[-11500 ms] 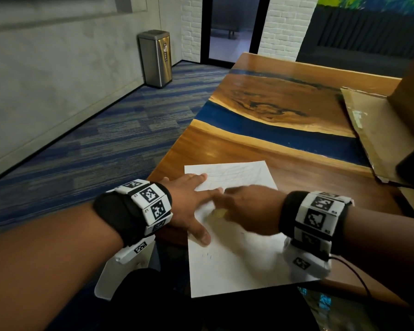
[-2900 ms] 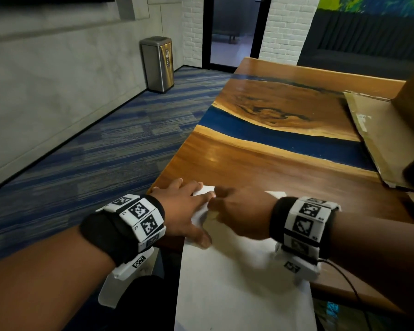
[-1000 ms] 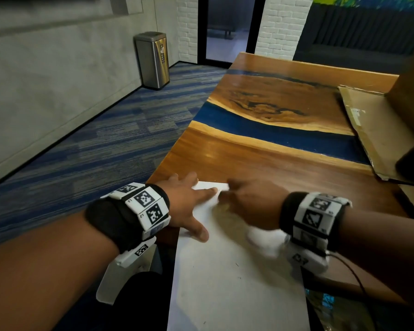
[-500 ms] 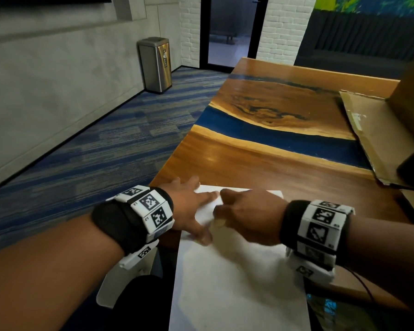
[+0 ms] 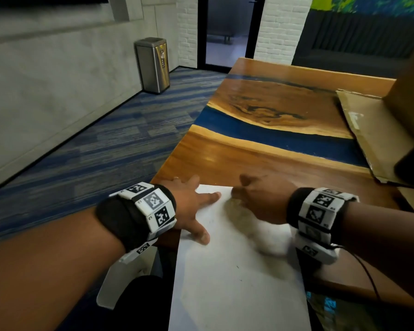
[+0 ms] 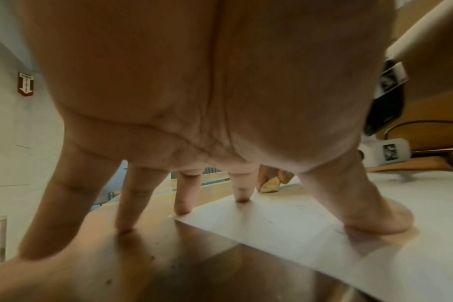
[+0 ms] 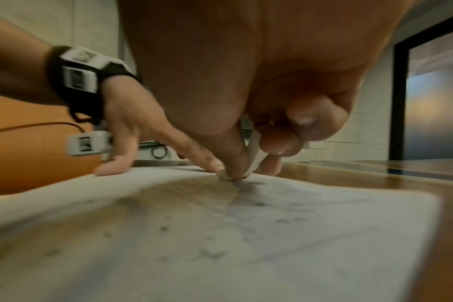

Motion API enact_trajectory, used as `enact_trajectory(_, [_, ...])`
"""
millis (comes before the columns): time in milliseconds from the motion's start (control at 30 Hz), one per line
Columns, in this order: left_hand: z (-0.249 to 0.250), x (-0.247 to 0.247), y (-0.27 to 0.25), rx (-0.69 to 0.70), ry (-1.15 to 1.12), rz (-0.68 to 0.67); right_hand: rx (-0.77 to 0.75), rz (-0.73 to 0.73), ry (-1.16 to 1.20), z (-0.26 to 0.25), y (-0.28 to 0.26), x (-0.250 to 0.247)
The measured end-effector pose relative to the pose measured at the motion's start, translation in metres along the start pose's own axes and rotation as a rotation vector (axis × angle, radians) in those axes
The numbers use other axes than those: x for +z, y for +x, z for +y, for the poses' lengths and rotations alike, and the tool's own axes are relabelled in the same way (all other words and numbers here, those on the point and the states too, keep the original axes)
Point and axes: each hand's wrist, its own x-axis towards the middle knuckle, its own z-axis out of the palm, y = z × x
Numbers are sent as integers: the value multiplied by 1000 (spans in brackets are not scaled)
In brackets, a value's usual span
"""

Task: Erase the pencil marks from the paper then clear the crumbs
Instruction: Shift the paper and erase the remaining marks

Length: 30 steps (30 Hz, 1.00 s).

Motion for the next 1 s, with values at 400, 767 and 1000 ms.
enact_trajectory(400, [15,-5,-6,136,-10,161,-40,-38,55,-30,-5,0])
enact_trajectory(767, [14,-5,-8,142,-7,103,-138,-32,99,-28,-16,-1])
enact_trajectory(1000, [14,-6,-7,152,50,81,15,43,38,-1,-6,5])
